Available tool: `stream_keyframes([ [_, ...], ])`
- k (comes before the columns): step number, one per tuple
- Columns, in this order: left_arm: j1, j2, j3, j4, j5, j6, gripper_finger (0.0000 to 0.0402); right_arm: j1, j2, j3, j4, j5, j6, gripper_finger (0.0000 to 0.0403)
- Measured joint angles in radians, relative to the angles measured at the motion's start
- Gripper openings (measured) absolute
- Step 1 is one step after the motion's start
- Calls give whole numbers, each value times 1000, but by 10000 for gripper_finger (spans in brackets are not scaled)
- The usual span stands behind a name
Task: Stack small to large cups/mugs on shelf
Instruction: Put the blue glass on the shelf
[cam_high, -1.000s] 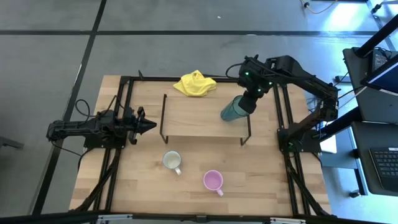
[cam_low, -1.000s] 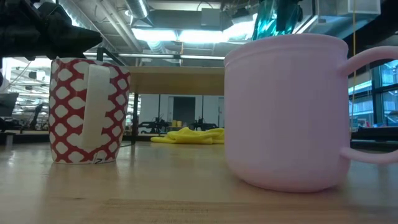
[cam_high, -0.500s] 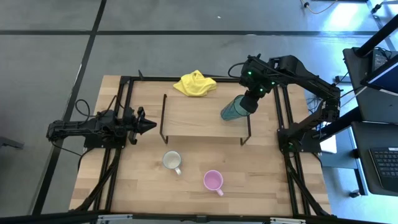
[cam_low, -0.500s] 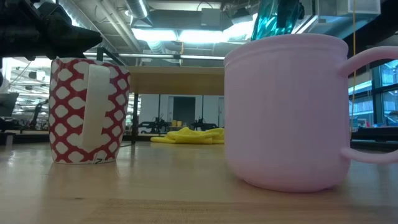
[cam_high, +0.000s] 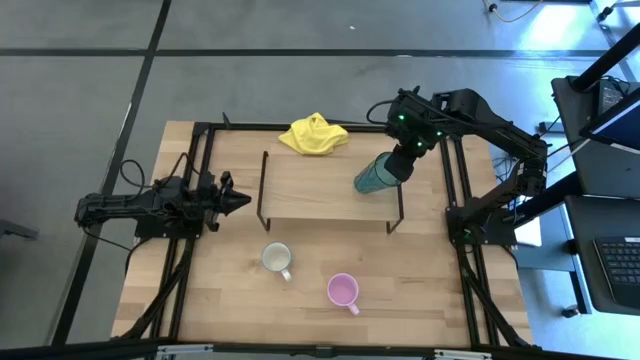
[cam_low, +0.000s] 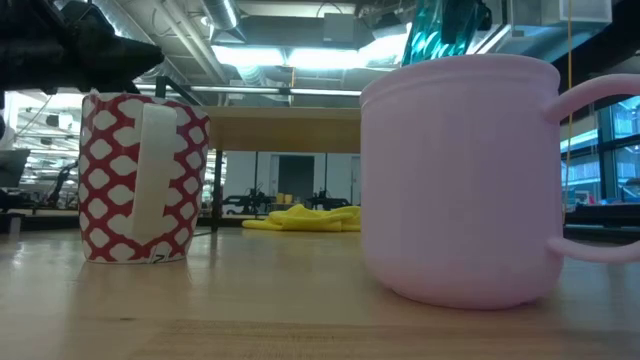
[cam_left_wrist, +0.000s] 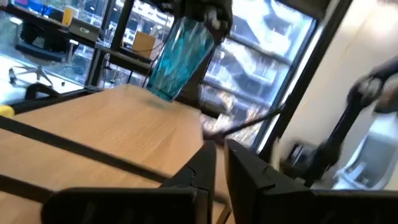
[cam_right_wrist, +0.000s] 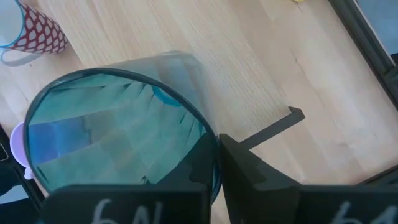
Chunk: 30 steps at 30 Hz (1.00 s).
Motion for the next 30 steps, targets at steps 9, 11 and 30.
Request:
stream_keyframes([
  [9,0,0,1,437,-231,-183,27,0,0,0,0,0,9,24],
  [11,0,0,1,500,-229,-184,27,0,0,0,0,0,9,24],
  [30,0,513,646,-178,-87,25,27,0,0,0,0,1,-18,24],
])
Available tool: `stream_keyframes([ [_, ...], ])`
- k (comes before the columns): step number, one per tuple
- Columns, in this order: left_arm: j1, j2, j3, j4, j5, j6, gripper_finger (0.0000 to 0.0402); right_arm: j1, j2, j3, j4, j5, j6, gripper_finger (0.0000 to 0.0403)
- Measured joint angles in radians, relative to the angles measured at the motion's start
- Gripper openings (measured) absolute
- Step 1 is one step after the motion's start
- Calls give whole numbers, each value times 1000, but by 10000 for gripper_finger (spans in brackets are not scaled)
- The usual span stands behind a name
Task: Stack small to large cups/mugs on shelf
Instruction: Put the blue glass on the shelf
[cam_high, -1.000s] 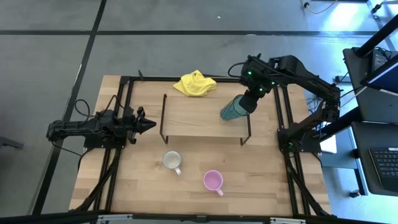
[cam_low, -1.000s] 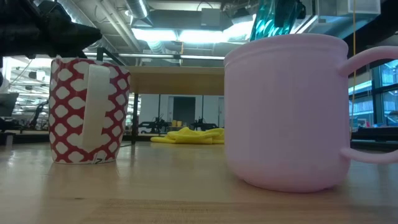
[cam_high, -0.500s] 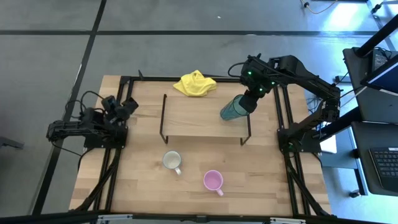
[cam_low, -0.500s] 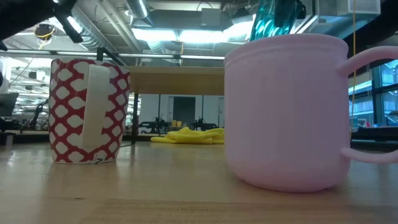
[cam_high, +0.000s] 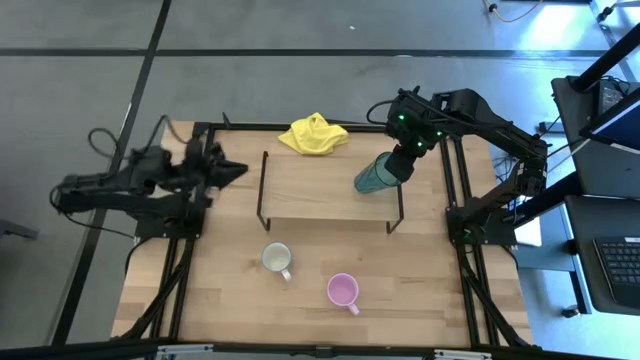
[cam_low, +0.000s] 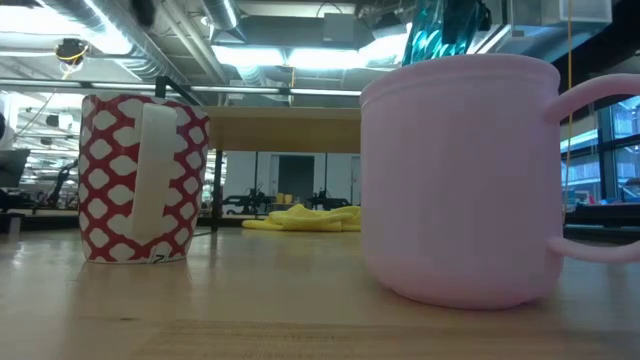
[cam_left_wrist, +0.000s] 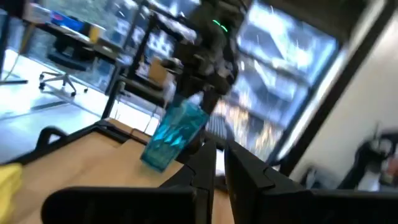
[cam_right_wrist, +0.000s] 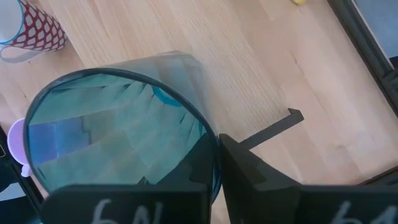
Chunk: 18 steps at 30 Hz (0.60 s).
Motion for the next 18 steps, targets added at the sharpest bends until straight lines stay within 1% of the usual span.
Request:
stream_keyframes([
  [2,0,125,107,-53,35,90,27,0,0,0,0,0,-1,24],
  [5,0,303,239,-141,23,287,27,0,0,0,0,0,-1,24],
  [6,0,355,273,-162,-2,328,27,0,0,0,0,0,-1,24],
  [8,6,442,324,-219,-87,334,27,0,0,0,0,0,-1,24],
  [10,40,507,360,-240,-107,332,27,0,0,0,0,0,-1,24],
  [14,114,632,362,-218,-47,324,27,0,0,0,0,0,-10,24],
  [16,140,696,360,-151,-16,312,27,0,0,0,0,0,-10,24],
  [18,155,752,360,-33,30,300,27,0,0,0,0,0,-11,24],
])
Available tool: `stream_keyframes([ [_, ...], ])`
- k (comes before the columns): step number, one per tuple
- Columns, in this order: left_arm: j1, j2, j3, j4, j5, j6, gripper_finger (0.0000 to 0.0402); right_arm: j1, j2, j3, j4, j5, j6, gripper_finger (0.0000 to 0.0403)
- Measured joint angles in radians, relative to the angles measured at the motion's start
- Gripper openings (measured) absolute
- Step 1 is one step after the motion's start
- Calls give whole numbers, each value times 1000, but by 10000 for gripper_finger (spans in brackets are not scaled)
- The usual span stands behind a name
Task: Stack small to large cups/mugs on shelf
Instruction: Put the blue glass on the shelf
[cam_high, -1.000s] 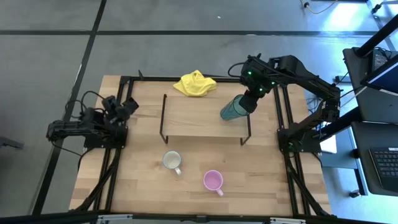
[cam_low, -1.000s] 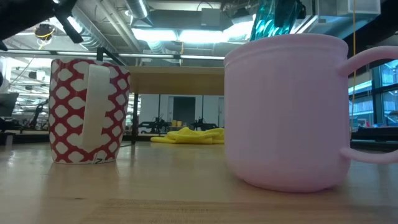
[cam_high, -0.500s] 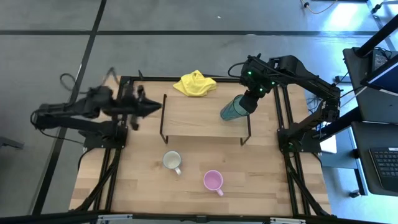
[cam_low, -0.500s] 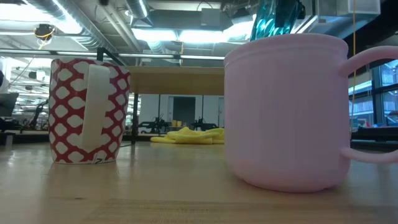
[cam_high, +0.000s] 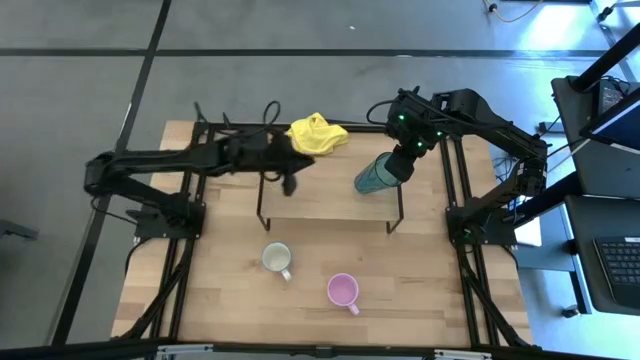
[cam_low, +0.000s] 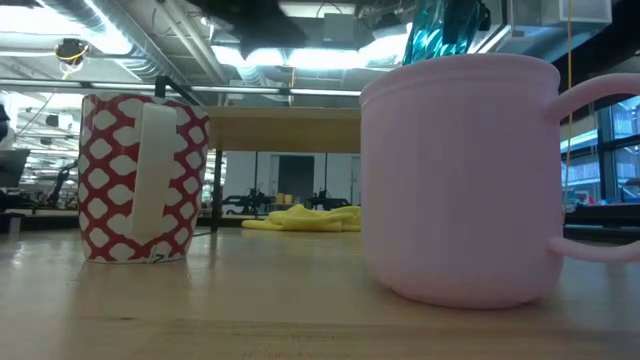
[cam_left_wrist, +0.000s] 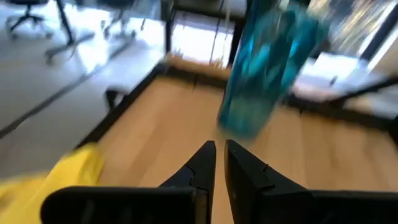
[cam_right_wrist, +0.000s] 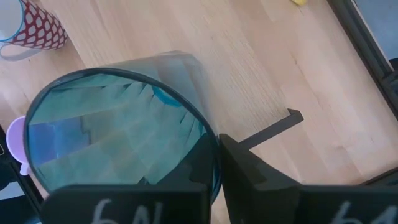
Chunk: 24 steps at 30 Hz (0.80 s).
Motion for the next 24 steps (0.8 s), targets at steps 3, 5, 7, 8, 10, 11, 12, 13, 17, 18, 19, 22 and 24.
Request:
stream_keyframes([
  [3,15,79,1,112,63,-33,27,0,0,0,0,-7,-2,24],
  [5,22,122,1,118,101,-59,27,0,0,0,0,-19,-4,24],
  [7,25,160,1,119,133,-80,27,0,0,0,0,-19,-4,24],
  [8,25,176,1,120,148,-86,27,0,0,0,0,-20,-5,24],
  [10,18,200,0,142,166,-100,27,0,0,0,0,-20,-4,24],
  [11,12,210,0,171,168,-104,27,0,0,0,0,-20,-5,24],
  [12,7,215,0,191,170,-107,27,0,0,0,0,-20,-5,24],
  [13,2,219,0,211,172,-109,27,0,0,0,0,-20,-5,24],
  [17,-10,219,1,283,170,-127,27,0,0,0,0,-20,-6,24],
  [18,-10,219,1,286,165,-128,27,0,0,0,0,-20,-7,24],
  [19,-10,219,1,291,164,-130,27,0,0,0,0,-20,-8,24],
  [22,-10,219,1,327,175,-133,27,3,0,0,0,-20,-26,24],
  [24,-10,234,1,370,206,-130,27,8,0,0,0,-19,-34,24],
])
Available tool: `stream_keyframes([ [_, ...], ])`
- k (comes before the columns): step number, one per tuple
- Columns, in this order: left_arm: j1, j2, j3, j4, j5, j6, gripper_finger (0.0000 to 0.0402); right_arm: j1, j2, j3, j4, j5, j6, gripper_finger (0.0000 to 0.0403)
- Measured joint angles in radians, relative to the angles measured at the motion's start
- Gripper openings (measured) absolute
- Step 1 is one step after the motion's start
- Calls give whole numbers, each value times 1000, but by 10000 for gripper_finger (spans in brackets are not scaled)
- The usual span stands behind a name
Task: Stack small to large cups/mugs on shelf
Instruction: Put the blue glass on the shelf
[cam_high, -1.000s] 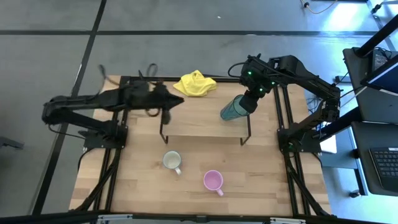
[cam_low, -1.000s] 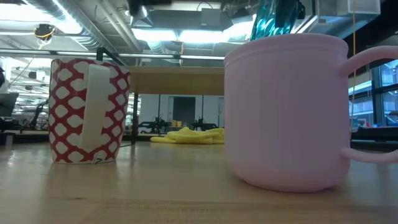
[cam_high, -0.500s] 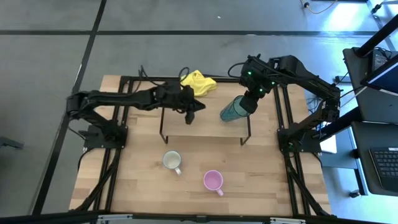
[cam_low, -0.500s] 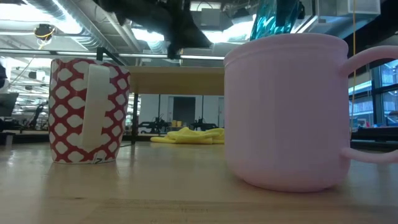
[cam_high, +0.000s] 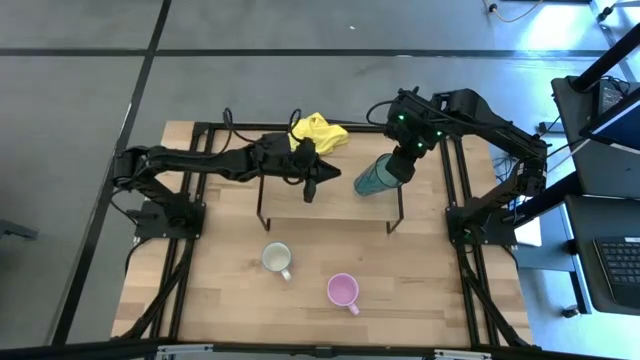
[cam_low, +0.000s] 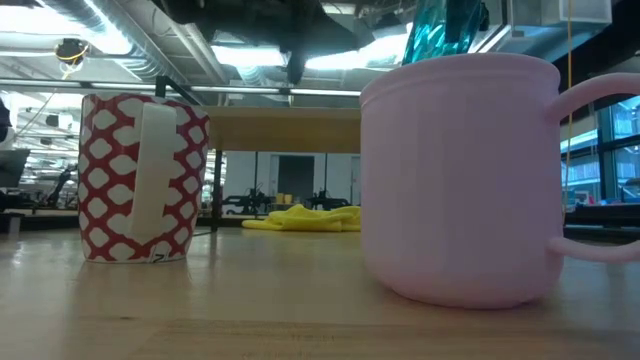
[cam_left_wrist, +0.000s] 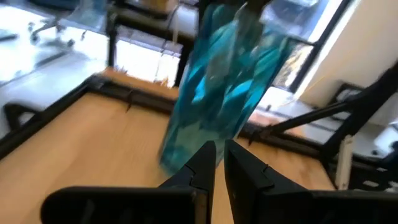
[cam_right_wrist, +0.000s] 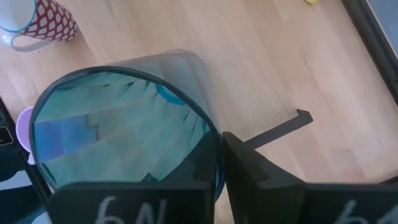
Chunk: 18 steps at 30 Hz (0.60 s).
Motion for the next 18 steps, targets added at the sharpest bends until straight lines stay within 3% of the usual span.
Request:
stream_keyframes([
  [5,-9,81,60,-11,48,0,27,1,0,0,0,-23,-19,24],
  [13,-29,243,386,-316,62,131,27,1,0,0,-2,-23,-8,24],
  [18,-25,261,470,-492,-21,213,27,1,0,1,2,-13,4,24],
])
